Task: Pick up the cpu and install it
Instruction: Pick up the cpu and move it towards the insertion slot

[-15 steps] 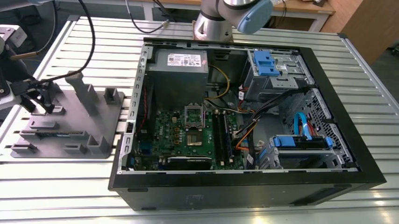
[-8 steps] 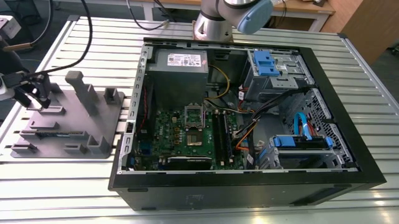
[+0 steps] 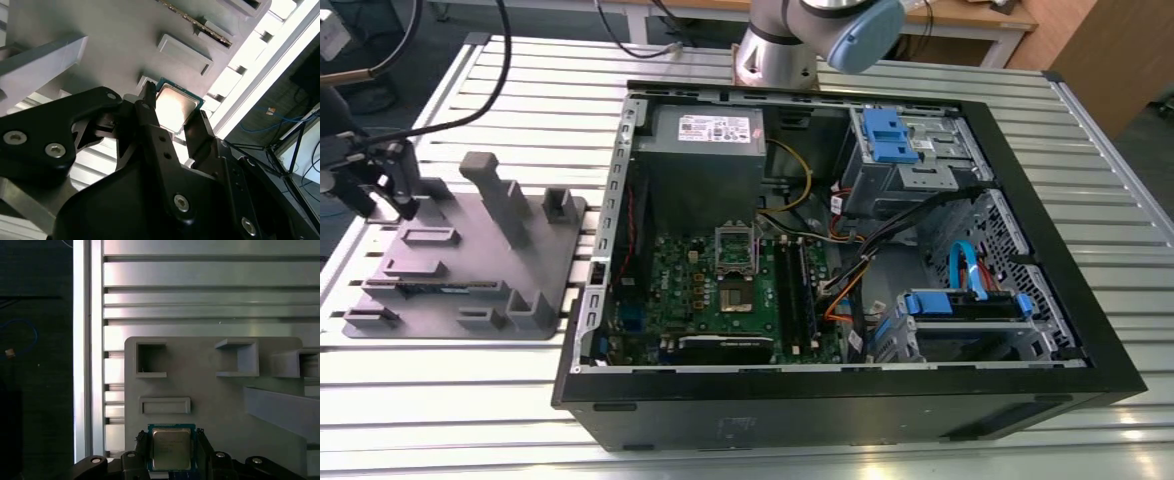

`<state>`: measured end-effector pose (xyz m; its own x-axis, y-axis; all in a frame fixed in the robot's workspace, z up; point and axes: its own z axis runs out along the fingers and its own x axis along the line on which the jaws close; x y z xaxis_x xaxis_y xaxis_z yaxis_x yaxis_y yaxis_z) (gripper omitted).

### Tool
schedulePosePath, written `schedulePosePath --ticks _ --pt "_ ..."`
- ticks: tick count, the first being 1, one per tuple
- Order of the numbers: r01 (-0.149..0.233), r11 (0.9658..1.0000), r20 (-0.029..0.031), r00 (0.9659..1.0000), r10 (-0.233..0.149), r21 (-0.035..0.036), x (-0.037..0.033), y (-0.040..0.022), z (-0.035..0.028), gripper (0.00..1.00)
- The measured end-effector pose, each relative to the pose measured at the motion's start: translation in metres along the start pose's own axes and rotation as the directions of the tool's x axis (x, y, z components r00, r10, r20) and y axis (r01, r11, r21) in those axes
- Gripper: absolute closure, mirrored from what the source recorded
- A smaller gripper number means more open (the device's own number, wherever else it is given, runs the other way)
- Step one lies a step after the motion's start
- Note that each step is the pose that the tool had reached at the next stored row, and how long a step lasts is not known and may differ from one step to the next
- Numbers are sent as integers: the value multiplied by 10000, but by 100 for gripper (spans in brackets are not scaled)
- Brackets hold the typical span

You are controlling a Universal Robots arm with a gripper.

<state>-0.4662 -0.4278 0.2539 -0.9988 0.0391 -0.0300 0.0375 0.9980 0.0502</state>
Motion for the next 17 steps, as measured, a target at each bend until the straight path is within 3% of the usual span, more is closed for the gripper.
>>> schedulePosePath --ticks 14,17 --pt "-1 10000 -2 10000 1 -55 -21 18 -354 53" --pt "-2 10000 -3 10000 2 -61 -25 21 -406 53"
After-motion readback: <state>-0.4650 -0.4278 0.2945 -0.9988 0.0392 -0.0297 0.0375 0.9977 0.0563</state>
